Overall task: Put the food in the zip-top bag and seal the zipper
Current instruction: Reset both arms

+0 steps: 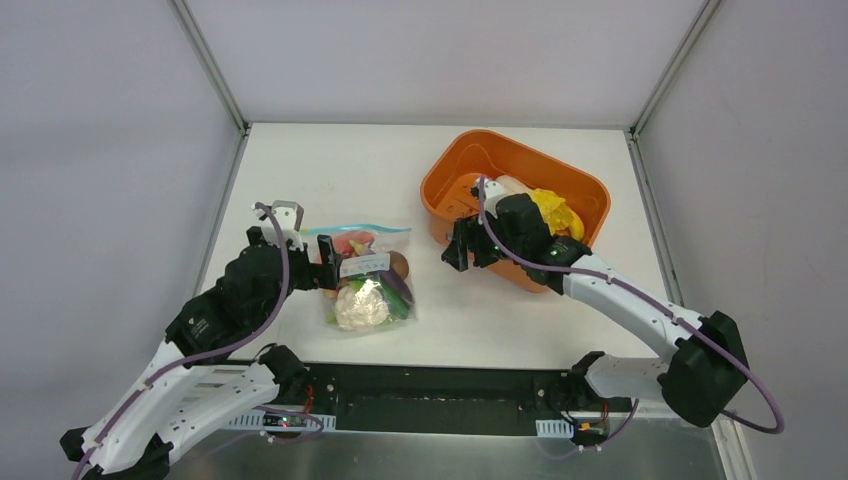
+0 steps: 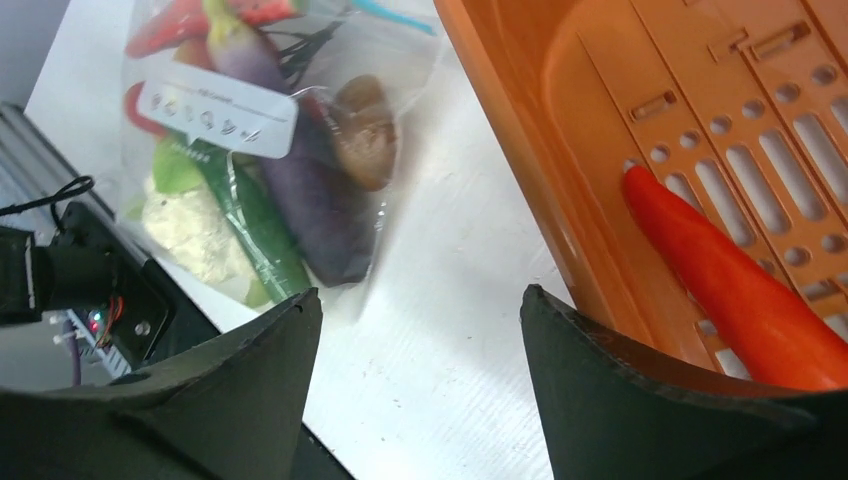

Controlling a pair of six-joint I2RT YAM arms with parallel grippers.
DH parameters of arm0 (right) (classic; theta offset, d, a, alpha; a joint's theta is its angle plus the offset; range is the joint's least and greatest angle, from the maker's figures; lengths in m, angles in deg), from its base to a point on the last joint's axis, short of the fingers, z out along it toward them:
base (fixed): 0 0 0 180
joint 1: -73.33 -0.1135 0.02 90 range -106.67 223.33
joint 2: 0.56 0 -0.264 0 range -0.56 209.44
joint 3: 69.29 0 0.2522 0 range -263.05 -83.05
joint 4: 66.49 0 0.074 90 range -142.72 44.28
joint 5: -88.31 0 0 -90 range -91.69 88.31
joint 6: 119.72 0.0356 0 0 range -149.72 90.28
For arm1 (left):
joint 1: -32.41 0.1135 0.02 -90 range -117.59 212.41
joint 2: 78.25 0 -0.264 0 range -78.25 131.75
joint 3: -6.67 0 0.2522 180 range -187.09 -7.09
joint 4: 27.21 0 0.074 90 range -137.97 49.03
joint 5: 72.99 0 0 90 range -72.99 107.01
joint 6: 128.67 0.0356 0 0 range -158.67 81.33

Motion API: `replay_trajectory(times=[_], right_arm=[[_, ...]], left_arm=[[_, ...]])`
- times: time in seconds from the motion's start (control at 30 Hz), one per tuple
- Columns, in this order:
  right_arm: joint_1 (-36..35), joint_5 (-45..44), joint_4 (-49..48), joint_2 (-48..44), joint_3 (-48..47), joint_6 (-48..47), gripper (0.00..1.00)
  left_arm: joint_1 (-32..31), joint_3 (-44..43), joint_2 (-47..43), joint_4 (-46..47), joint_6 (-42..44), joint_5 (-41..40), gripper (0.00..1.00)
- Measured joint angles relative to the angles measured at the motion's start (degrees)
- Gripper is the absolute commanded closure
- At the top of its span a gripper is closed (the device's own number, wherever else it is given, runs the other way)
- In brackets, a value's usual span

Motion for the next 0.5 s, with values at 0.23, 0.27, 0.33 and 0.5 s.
replay_trajectory(times=[0.23, 0.27, 0.33, 0.5], right_arm=[[2.9, 4.1, 0.3, -4.4, 0.0, 0.8, 0.01], [3.0, 3.8, 0.0, -6.8, 0.0, 1.3, 0.0], [3.3, 1.0, -0.7, -12.0, 0.0, 1.7, 0.0], [10.1, -7.5, -0.7, -17.3, -0.9, 3.8, 0.0]], left_arm=[[11.5, 0.0, 5.1, -1.7, -0.6, 3.8, 0.01], [13.0, 0.0, 5.5, -1.8, -0.9, 4.6, 0.01], [16.1, 0.0, 6.1, -1.7, -2.1, 6.3, 0.01], [22.2, -1.2, 9.3, -2.6, -6.2, 9.0, 0.01]])
